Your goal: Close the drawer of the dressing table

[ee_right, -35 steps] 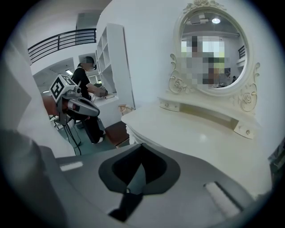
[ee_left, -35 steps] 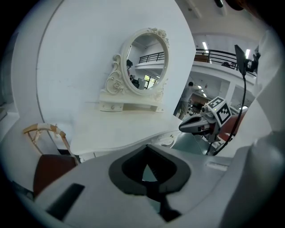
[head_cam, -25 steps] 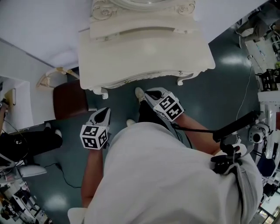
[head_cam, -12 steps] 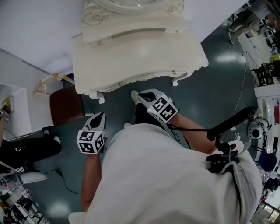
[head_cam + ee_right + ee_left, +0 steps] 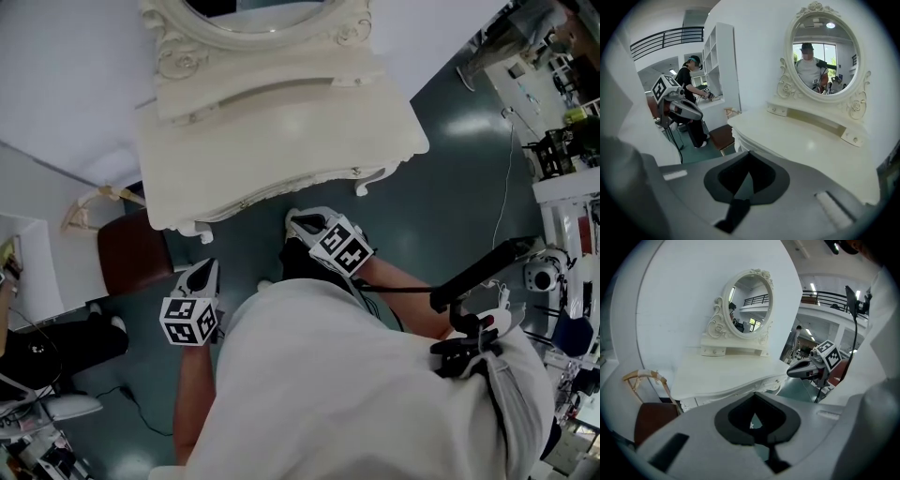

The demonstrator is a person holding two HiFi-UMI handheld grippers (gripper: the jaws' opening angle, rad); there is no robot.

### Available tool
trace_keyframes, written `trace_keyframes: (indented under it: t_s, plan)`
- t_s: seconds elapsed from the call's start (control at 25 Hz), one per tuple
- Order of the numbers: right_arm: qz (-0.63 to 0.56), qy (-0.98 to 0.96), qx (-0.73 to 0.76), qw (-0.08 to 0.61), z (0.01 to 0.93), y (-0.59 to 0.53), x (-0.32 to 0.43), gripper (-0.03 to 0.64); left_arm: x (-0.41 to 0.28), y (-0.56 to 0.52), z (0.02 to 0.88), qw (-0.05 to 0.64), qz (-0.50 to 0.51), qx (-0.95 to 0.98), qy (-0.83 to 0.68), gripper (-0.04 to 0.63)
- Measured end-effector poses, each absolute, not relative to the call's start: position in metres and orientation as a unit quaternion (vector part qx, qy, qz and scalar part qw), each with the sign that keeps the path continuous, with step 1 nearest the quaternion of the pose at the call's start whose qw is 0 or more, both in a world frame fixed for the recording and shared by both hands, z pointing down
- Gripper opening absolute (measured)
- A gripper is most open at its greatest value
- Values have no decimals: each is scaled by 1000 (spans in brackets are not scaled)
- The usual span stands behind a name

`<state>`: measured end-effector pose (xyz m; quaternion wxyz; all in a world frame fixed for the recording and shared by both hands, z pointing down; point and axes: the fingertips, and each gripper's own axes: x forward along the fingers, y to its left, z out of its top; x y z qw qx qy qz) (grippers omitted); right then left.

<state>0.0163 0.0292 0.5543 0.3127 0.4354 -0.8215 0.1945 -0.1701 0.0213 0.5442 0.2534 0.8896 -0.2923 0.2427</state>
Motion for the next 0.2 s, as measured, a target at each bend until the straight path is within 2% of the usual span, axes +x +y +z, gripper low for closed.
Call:
trace_keyframes:
  t_s: [0.2]
  plan:
    - [196,-813,451,310,550,22,42,0,-156,12,540,255,245,890,-287,3]
